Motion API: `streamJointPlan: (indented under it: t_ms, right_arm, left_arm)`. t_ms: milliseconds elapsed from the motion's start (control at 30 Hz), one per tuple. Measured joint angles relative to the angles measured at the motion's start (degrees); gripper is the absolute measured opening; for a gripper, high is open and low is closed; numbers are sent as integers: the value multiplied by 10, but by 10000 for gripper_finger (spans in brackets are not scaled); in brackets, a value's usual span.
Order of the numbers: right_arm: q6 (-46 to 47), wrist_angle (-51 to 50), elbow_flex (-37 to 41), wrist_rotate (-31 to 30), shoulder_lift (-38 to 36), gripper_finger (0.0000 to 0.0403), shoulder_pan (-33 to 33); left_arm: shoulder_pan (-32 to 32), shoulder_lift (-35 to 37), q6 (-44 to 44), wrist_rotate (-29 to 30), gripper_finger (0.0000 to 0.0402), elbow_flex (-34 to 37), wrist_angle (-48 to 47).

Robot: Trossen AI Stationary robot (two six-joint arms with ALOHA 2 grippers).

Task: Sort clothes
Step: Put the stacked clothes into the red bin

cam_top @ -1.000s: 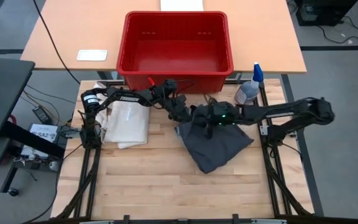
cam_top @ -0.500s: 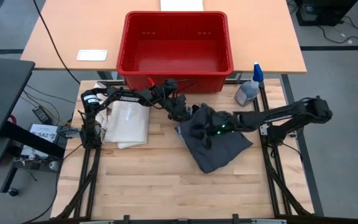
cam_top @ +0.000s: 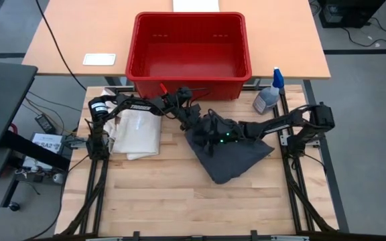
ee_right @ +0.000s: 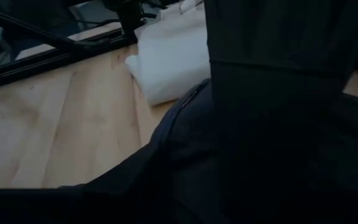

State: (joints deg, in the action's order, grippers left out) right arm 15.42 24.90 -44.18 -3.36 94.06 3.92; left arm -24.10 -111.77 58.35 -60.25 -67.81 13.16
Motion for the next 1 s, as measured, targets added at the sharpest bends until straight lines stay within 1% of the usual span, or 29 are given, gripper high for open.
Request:
streamJointPlan:
  t_ms: [133, 333, 433, 533, 633, 700, 833, 933, 1000]
  right_arm:
    - [0, -44, 0, 1, -37, 210, -1]
    - [-6, -152, 0, -2, -135, 210, -15]
    - [-6, -205, 0, 8, -178, 210, -23]
    - [15, -271, -12, 2, -231, 210, -30]
    - [57, -402, -56, -20, -278, 209, -36]
    - [104, -506, -85, -21, -298, 208, -40]
    - [220, -667, -96, 22, -321, 208, -67]
    - [301, -747, -96, 63, -325, 208, -104]
    - [349, -776, -96, 75, -323, 208, -134]
  left_arm:
    - [1, 0, -1, 6, 396, -1, 3]
    - [2, 1, -10, 8, 396, -2, 2]
    - [5, 1, -12, 9, 396, -2, -1]
    - [16, 2, -25, 24, 396, -2, -9]
    - [34, 1, -40, 40, 396, -2, -16]
    - [43, -1, -45, 60, 396, -2, -16]
    - [55, -2, -63, 118, 396, -2, -30]
    - [57, -2, -74, 153, 396, -2, -50]
    - [57, -2, -81, 184, 396, -2, -68]
